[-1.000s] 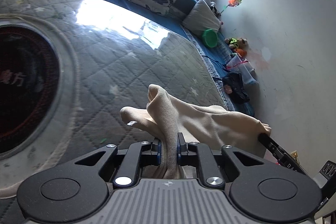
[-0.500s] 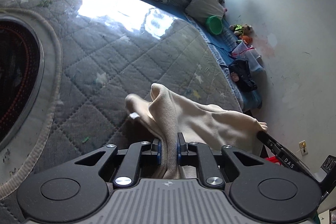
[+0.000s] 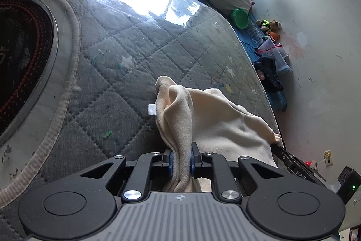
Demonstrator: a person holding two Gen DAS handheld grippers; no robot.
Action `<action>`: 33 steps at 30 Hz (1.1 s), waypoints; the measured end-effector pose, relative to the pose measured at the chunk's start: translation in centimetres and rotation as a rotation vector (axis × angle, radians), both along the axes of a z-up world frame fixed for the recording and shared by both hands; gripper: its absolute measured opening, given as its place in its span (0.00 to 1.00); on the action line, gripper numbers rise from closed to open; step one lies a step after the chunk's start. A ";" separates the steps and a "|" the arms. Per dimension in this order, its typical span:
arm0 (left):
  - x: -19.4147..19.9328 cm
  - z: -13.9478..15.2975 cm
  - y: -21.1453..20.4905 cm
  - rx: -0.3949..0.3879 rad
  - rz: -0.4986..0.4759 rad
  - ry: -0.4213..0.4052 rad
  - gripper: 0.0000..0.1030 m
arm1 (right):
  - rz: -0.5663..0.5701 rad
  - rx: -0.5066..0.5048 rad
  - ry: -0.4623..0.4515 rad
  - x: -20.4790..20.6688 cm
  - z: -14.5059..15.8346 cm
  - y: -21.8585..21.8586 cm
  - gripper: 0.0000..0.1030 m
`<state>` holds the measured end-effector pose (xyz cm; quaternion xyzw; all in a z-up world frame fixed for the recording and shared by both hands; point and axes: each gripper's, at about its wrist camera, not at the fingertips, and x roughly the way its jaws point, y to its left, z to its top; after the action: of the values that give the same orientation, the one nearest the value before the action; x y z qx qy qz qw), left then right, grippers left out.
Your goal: Fold clothes
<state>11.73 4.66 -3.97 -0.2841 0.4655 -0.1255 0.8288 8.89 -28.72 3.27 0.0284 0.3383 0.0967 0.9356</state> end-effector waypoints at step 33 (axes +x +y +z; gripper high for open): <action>1.6 4.1 -3.1 0.061 -0.111 -0.106 0.36 | 0.144 -0.042 -0.021 1.0 2.3 7.2 0.48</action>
<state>13.33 1.56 0.14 -0.2254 0.4397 -0.1717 0.8523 9.85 -21.54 5.59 -0.0166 0.3314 0.1568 0.9302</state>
